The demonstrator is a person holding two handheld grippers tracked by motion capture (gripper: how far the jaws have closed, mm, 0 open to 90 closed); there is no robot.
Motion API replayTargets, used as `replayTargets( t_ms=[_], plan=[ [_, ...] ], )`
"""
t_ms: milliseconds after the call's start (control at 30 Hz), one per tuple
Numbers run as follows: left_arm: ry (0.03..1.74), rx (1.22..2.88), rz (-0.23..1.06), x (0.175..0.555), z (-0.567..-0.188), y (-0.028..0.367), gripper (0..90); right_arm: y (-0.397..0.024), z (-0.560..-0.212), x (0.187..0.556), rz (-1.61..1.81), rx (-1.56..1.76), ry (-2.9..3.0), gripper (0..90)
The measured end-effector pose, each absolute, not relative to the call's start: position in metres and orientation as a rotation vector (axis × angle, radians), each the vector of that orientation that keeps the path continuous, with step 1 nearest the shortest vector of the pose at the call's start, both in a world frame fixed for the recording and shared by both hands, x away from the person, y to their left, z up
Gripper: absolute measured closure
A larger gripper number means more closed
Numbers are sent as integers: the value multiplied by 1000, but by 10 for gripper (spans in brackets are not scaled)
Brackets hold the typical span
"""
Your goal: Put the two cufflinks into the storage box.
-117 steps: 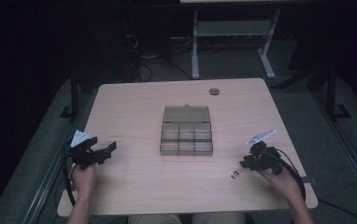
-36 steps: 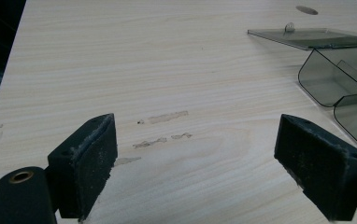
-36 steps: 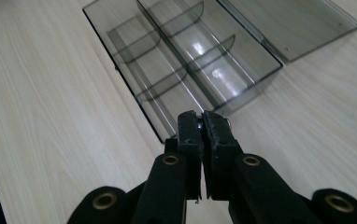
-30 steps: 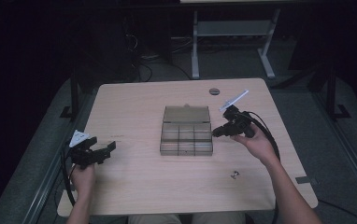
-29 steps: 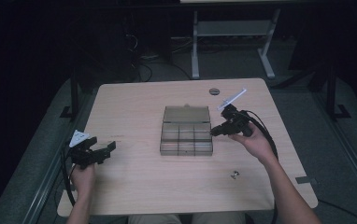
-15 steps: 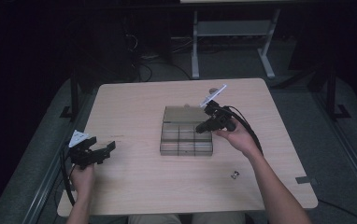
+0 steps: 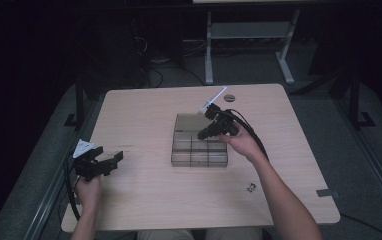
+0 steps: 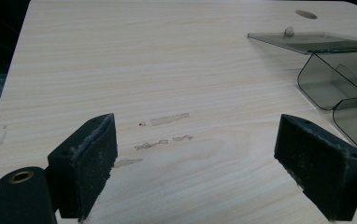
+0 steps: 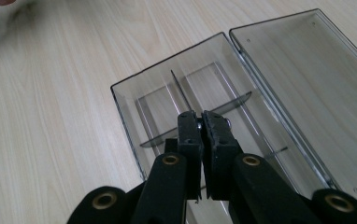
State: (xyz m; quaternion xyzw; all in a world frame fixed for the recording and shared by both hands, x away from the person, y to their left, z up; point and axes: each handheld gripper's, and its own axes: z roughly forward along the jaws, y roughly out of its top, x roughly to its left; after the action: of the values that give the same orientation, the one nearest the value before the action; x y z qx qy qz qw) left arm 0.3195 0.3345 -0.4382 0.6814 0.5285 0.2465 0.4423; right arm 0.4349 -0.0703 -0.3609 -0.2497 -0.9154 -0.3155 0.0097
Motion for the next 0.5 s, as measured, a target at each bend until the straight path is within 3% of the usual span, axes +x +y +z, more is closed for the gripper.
replayTargets(
  t_ms=[500],
  plan=[
    [1309, 1690, 612, 320, -438, 335, 129, -38, -367, 448, -934, -720, -2858, 860]
  ],
)
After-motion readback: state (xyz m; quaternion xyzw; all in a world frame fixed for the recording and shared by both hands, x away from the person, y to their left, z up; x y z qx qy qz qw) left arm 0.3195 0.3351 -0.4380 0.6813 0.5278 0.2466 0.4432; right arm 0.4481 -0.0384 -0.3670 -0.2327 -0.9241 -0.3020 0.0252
